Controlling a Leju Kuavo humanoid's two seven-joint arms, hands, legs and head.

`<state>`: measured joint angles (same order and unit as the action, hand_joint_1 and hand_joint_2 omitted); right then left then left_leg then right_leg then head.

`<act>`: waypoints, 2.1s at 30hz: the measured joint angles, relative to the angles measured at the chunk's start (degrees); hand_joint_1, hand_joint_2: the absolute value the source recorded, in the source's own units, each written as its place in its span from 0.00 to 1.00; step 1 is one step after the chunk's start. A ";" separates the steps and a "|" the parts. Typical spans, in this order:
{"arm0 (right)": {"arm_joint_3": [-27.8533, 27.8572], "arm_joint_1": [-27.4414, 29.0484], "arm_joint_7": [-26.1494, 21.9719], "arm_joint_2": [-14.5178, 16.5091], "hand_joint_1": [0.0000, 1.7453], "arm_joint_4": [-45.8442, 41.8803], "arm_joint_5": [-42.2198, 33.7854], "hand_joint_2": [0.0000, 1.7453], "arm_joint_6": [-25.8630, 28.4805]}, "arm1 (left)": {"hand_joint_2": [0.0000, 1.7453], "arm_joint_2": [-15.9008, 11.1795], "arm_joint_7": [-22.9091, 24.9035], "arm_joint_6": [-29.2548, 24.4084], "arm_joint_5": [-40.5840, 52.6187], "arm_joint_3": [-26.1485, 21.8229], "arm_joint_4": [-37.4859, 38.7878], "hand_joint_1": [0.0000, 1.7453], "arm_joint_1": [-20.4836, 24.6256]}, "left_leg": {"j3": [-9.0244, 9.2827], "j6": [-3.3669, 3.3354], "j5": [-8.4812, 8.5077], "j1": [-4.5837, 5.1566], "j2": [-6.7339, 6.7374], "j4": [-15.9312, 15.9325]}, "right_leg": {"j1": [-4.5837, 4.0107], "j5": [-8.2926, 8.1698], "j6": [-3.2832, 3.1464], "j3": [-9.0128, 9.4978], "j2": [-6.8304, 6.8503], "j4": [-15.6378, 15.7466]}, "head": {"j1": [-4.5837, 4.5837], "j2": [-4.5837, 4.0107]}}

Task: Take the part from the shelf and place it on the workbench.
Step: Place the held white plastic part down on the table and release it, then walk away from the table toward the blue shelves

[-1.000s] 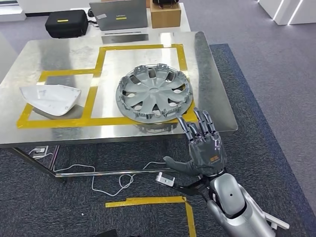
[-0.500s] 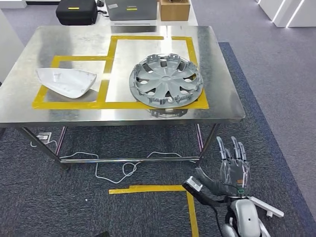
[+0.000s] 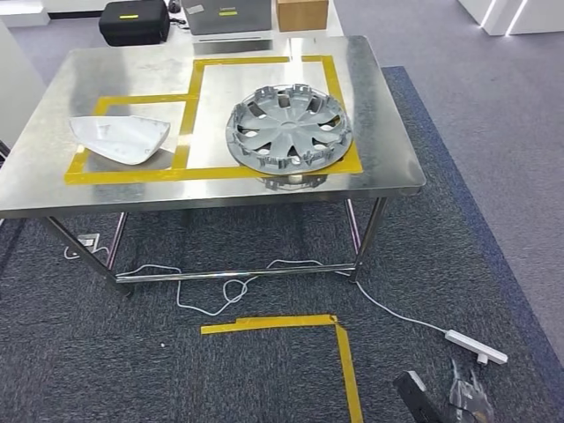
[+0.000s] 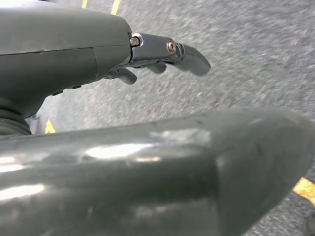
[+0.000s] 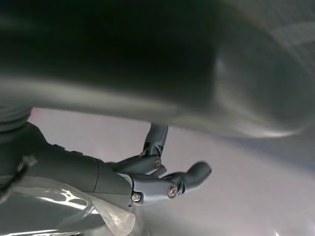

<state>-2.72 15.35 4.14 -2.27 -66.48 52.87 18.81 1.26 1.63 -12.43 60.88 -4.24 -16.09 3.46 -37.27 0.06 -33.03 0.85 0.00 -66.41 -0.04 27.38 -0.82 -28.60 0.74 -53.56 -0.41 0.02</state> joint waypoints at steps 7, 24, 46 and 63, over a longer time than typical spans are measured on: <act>11.61 -1.18 -0.78 6.01 0.00 18.01 -9.60 0.00 -8.85 | 0.00 -0.01 -0.76 0.48 0.66 -0.16 0.00 0.00 0.59 | 10.07 1.73 2.38 -1.81 -0.28 7.09 | 0.73 -2.39 1.65 -5.95 0.09 -3.33 | -0.02 0.01; 27.19 -3.49 -1.95 11.50 0.00 24.94 -3.94 0.00 -11.63 | 0.00 1.01 -0.71 0.34 -0.15 -0.16 -0.04 0.00 1.20 | 1.59 -1.29 10.02 -0.89 0.71 9.79 | 1.03 3.66 3.39 1.75 -0.61 -7.59 | 0.19 0.01; 36.35 -6.46 -4.53 13.11 0.00 28.80 4.80 0.00 -11.59 | 0.00 2.03 0.61 0.26 -1.06 -0.14 -1.08 0.00 0.58 | 9.63 -1.91 3.77 -0.90 0.60 10.55 | 0.15 -1.30 2.76 -8.30 -0.22 -5.97 | -0.16 0.00; 42.18 -8.01 -6.06 13.90 0.00 29.87 4.49 0.00 -11.45 | 0.00 2.60 1.03 -0.79 -2.58 -0.13 -2.09 0.00 -0.40 | -1.21 1.32 4.74 -1.13 0.60 1.61 | 0.57 4.56 0.67 4.17 -0.20 -0.87 | 0.07 0.00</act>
<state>39.47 7.33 -1.92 11.63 -36.61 57.36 7.36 3.85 2.66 -13.22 58.29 -4.37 -18.18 3.06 -38.48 1.38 -28.29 -0.27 0.59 -64.80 0.53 31.95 -0.15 -24.43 0.53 -54.43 -0.34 0.02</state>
